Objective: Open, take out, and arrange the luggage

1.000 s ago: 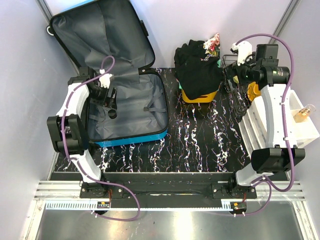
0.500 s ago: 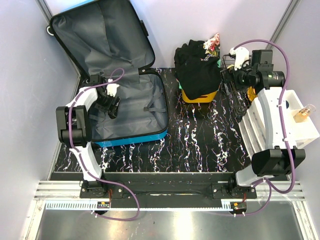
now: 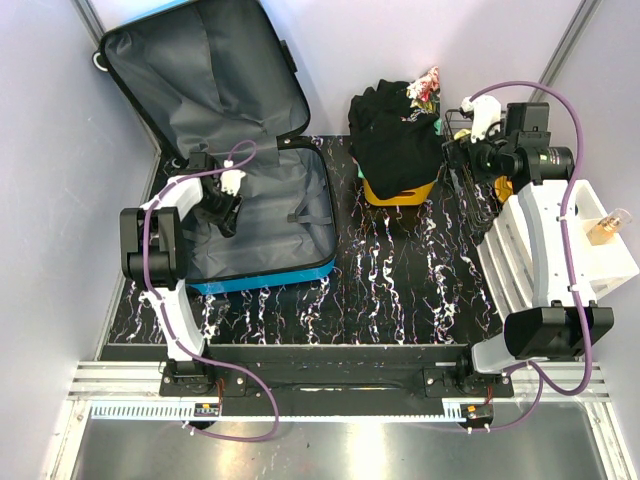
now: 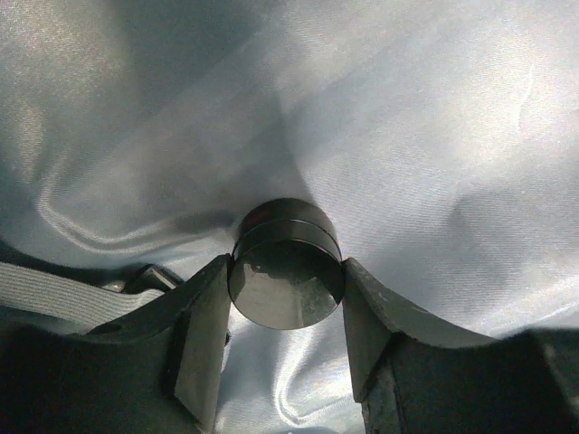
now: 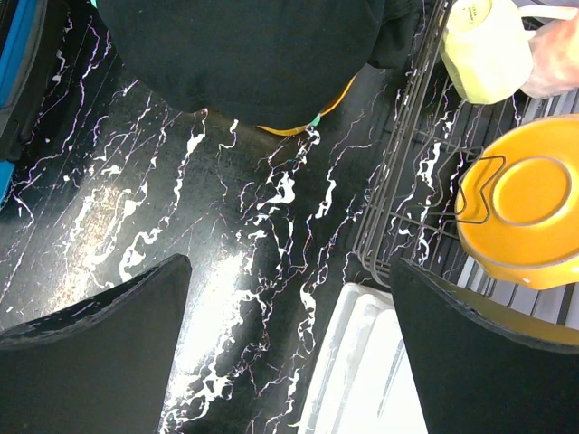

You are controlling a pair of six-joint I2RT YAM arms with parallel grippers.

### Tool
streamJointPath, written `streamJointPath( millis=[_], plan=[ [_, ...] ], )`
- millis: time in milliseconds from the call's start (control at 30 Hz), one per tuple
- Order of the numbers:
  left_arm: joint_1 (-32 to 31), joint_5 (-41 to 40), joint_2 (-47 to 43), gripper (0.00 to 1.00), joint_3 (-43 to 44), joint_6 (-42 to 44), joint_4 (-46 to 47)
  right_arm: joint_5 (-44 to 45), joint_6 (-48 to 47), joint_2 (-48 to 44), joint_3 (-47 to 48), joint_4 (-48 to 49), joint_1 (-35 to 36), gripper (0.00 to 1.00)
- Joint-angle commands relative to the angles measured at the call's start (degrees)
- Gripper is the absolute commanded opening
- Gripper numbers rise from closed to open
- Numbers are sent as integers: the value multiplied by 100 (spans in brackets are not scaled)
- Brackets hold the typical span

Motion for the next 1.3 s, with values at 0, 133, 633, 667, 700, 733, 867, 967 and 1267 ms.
streamJointPath(
  millis=[0, 133, 633, 667, 700, 733, 867, 967, 1267],
  plan=[
    [-348, 152, -593, 22, 54, 44, -11, 12, 8, -211, -34, 141, 21, 100],
    [-1095, 328, -1069, 13, 554, -27, -424, 11, 96, -220, -60, 141, 21, 100],
    [-4972, 452, -588, 11, 1663, 281, -935, -200, 703, -448, -561, 0, -717, 100],
    [-5051, 417, -500, 11, 1610, 255, -804, -200, 694, -475, -578, -8, -735, 100],
    [-5182, 277, -299, 11, 1584, 237, -733, -200, 685, -527, -605, 0, -753, 99],
    [-5236, 189, -210, 11, 1505, 211, -637, -191, 676, -554, -666, -8, -753, 100],
    [-5394, -198, 169, 12, 1233, 184, 91, -200, 676, -633, -781, -8, -762, 100],
    [-5438, -339, 389, 12, 986, 211, 479, -182, 615, -651, -807, -26, -762, 100],
    [-5570, -322, 600, 68, 1310, 61, 369, -261, 430, -624, -825, -131, -762, 100]
  ],
)
